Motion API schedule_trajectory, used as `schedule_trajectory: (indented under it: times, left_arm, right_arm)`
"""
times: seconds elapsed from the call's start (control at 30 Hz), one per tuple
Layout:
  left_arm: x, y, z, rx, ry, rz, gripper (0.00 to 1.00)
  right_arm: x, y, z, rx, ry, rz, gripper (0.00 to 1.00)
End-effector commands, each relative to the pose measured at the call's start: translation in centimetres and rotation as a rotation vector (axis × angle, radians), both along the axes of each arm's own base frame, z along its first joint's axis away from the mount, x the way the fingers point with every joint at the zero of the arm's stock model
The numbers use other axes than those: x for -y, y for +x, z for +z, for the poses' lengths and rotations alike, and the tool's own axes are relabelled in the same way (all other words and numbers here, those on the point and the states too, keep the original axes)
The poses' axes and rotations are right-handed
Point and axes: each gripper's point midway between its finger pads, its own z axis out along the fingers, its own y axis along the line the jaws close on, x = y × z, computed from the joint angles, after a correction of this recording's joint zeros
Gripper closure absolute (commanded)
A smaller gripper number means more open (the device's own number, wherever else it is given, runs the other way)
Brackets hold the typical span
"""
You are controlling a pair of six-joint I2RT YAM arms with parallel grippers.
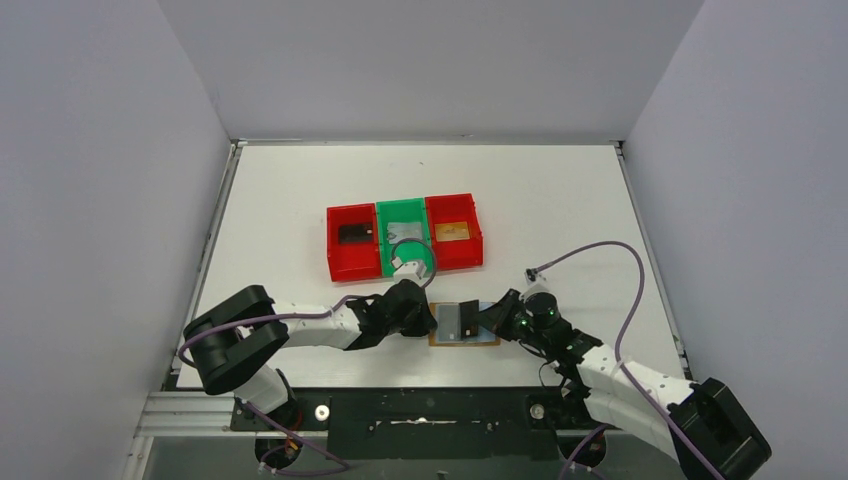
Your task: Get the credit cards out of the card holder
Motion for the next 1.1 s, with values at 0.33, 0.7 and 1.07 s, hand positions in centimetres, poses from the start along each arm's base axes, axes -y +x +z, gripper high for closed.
schedule_trajectory:
  times: [0.33,0.7,1.07]
  left_arm:
    - [-5.1,-3.2,-4.5,-0.108,0.248,-0.044,1.00]
    - [-4.9,-3.0,-4.1,-0.098,0.237,-0.040,1.00]
    - [-4.5,-2.5,-3.4,-0.089,0.217,-0.021,1.00]
  right_arm:
    - [-0.9,0.1,-0.4,0.000,0.057,0.028,0.77]
    - [-1.6,0.2,-0.2,0.000,0.085,0.051,0.95]
    - [0.1,0.4,0.9,0.031,0.017,-0.003,1.00]
